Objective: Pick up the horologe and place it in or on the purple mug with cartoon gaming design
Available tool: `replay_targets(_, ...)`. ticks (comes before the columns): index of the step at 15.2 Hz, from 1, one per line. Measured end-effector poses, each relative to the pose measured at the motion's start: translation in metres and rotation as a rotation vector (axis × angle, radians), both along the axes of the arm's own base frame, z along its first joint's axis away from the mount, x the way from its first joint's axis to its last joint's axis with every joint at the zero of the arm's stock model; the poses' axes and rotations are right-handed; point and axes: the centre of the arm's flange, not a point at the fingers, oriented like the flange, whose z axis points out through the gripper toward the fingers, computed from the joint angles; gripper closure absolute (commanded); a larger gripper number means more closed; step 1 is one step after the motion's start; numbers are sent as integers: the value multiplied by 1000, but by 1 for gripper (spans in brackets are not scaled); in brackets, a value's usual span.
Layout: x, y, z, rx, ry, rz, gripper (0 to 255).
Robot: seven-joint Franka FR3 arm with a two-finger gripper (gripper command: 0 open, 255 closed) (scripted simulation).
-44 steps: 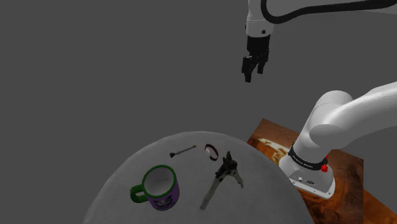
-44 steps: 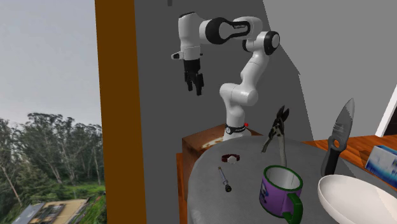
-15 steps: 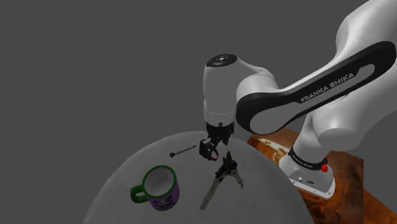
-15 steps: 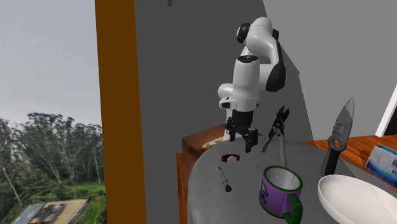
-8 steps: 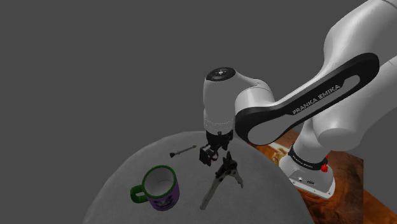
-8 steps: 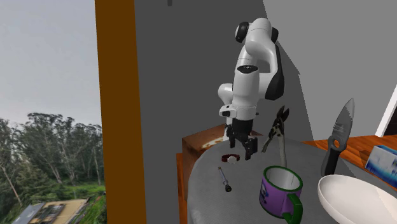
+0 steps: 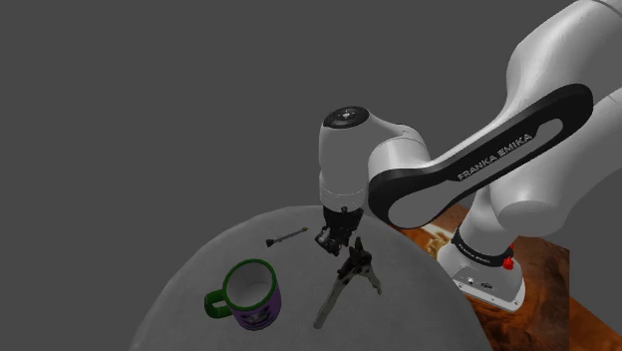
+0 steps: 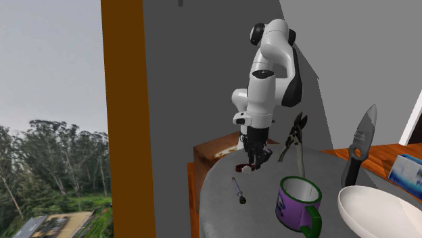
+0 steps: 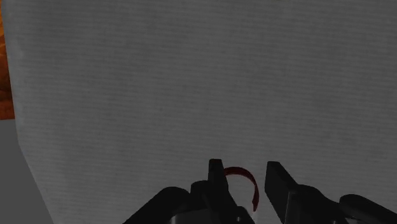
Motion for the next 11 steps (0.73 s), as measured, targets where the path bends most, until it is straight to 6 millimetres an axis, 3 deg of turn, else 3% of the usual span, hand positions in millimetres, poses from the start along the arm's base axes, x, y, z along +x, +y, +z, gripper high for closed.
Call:
replay_targets(7,0,0,1,1,-1,0,255)
replay_targets(8,0,0,1,1,-2,0,0)
replay_targets(9,0,0,1,1,-2,0,0)
replay_targets(11,2,-25,8,86,-21,4,0)
